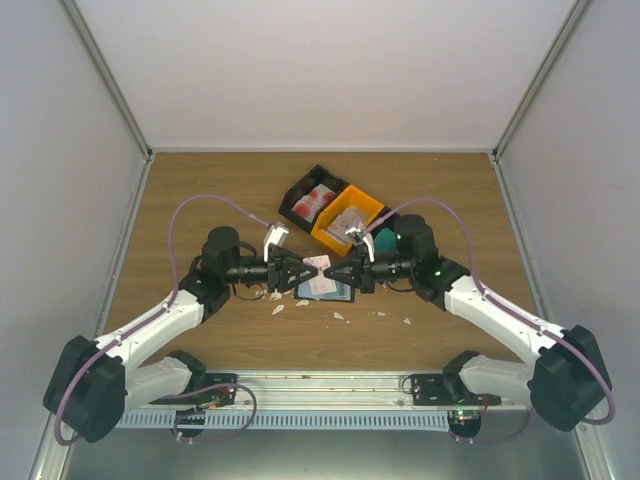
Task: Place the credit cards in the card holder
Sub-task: Pick up the credit card from the storage box.
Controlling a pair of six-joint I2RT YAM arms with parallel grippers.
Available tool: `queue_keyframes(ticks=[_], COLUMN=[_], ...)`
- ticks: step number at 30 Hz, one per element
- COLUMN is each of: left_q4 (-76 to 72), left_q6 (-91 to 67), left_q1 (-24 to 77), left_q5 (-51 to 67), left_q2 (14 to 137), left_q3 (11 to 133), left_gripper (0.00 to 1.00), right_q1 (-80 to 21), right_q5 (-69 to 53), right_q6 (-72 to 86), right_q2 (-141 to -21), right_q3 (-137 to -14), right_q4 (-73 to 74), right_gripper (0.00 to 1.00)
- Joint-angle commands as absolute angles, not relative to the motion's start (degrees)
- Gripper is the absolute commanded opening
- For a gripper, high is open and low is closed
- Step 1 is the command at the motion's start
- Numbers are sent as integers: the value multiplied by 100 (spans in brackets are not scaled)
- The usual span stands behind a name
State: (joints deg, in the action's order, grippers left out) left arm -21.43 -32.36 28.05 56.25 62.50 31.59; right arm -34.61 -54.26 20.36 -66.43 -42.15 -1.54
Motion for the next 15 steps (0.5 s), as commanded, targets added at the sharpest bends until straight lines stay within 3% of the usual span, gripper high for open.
queue_keyframes(ticks=[1,4,8,11,15], left_q4=[-1133,-563,-279,-182,-185], left_q6=[-3027,-2986,-3109,-3172,-3241], left_q1=[2839,2833,2839,2843,2845], left_q5=[4131,3079,2416,2270,2238], left_q2=[6292,6371,6650,7156,7898], left_q3=[3255,3238,3203,3264,3391], left_gripper=[58,67,69,62,46], right_q1=[-3374,-3330,-3323,-3322,-3313], right_q5=[-4677,-4227,-3587,-3198,-2868], right_q6=[2388,2622,3062,3538,4124], right_q2=[-6675,-6715,-6841,-7061,-7618], right_q3=[-3998,-3815,-3638,-3510,-3550], right_q4=[-339,-366,-346,-352,-157], right_gripper=[1,1,1,0,0])
